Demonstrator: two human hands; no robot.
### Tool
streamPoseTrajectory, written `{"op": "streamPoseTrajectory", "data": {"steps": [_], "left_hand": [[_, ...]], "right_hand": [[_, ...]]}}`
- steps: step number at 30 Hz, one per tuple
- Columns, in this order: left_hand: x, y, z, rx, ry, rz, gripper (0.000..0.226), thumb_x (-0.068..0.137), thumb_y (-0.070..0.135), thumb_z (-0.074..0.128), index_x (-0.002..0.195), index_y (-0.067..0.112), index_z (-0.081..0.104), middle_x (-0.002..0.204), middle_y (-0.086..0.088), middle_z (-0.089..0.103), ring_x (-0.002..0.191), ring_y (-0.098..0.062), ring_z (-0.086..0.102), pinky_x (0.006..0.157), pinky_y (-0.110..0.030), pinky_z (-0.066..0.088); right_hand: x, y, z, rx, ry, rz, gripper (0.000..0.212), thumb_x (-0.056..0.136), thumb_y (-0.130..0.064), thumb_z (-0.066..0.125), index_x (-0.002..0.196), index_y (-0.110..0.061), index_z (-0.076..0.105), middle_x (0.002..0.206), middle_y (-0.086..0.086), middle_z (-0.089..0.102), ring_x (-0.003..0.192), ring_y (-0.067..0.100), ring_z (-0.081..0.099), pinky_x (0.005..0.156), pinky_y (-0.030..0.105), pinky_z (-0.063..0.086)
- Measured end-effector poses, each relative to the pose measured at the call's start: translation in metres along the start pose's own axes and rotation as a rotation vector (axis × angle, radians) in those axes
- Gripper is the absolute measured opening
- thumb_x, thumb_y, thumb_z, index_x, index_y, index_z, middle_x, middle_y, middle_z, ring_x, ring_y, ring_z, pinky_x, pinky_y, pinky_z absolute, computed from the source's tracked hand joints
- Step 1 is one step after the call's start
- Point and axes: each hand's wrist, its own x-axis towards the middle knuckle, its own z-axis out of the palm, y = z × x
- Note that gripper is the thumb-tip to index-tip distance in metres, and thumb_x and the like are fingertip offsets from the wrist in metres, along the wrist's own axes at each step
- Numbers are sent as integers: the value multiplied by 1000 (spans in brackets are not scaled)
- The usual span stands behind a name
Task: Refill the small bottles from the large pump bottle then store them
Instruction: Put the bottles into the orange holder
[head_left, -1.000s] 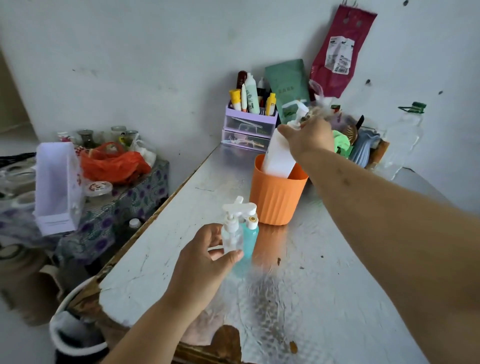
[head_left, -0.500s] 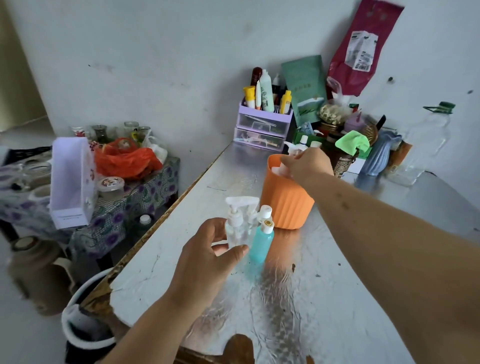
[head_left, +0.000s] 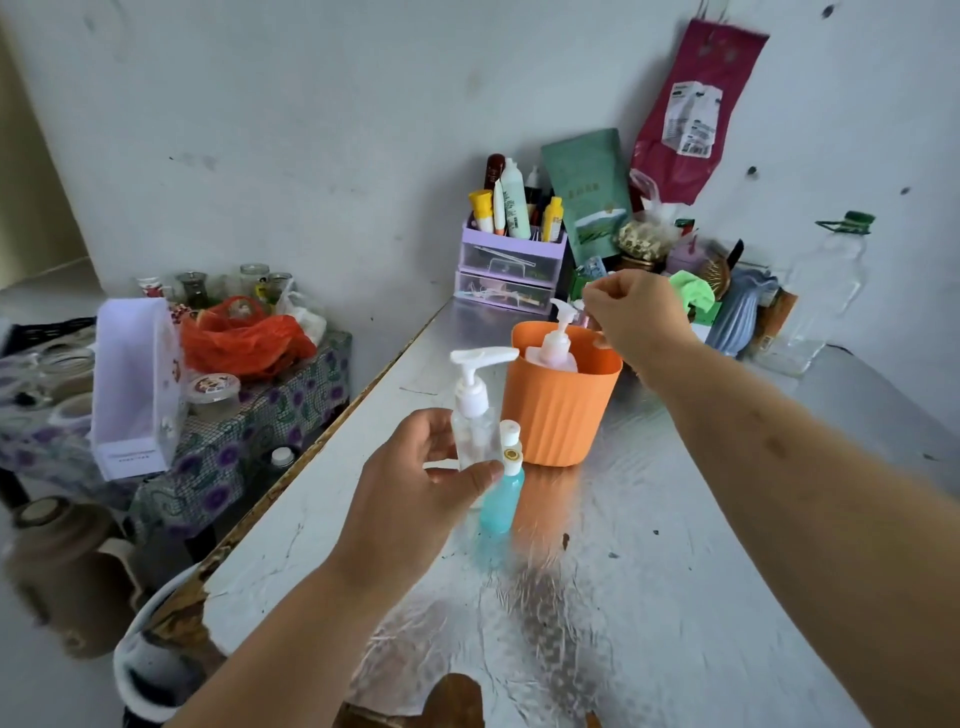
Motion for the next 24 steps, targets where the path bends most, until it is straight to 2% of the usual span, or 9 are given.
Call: {"op": "streamPoseTrajectory", "data": {"steps": [3, 7, 9, 12, 15, 17, 20, 22, 24], "left_hand": [[8, 16, 2, -34, -10, 9, 46, 75, 39, 79, 114, 26, 59, 109, 14, 70, 102, -9, 66, 87, -31, 57], [22, 38, 7, -8, -4, 51, 41, 76, 32, 81, 111, 23, 62, 103, 13, 72, 95, -5, 68, 88, -36, 56], [30, 48, 11, 37, 12, 70, 41, 75, 32, 82, 109, 23, 62, 101, 13, 72, 93, -5, 68, 88, -37, 56], [38, 59, 18, 84, 6, 75, 41, 72, 34, 83, 107, 25, 63, 101, 12, 72, 93, -8, 68, 88, -42, 56], [42, 63, 25, 151, -12, 73, 47, 74, 39, 81, 114, 25, 62, 108, 12, 71, 96, -9, 68, 88, -42, 56], [45, 65, 29, 210, -30, 77, 50, 74, 40, 81, 118, 25, 61, 110, 11, 70, 97, -9, 67, 88, -40, 56], [48, 68, 35, 273, -44, 75, 50, 74, 41, 81, 116, 24, 62, 109, 10, 70, 95, -10, 67, 84, -35, 57], [49, 71, 38, 293, -39, 75, 51, 75, 41, 80, 119, 23, 61, 112, 9, 69, 98, -10, 66, 83, -30, 55], [52, 74, 38, 251, -28, 82, 55, 76, 37, 80, 124, 24, 58, 118, 9, 67, 102, -9, 64, 85, -28, 52]], "right_hand": [[-15, -16, -16, 128, -148, -77, 19, 94, -28, 59, 90, -13, 69, 77, 2, 68, 63, 10, 60, 54, 20, 54], [-31, -27, -29, 234, -496, -100, 42, 85, -54, 57, 91, -15, 69, 94, 10, 70, 76, 17, 63, 61, 29, 50], [-35, -28, -35, 303, -567, -90, 54, 76, -63, 56, 94, -13, 67, 101, 12, 69, 78, 19, 62, 58, 28, 46], [-36, -27, -47, 374, -503, -113, 58, 73, -63, 54, 96, -11, 66, 96, 8, 70, 79, 18, 60, 57, 25, 45], [-34, -28, -62, 390, -440, -136, 55, 72, -61, 57, 97, -14, 71, 84, 2, 68, 75, 15, 58, 61, 27, 44], [-35, -31, -70, 246, -430, -205, 42, 74, -52, 65, 96, -16, 73, 73, -6, 67, 66, 6, 57, 61, 24, 46], [-38, -35, -70, 44, -397, -291, 22, 81, -36, 71, 94, -19, 74, 66, -12, 69, 47, -7, 53, 54, 13, 46], [-38, -37, -69, -27, -357, -333, 17, 84, -33, 69, 94, -20, 73, 70, -12, 69, 46, -11, 53, 52, 9, 45], [-34, -38, -67, -97, -254, -369, 17, 88, -33, 65, 97, -20, 72, 77, -12, 69, 51, -10, 56, 56, 11, 45]]}}
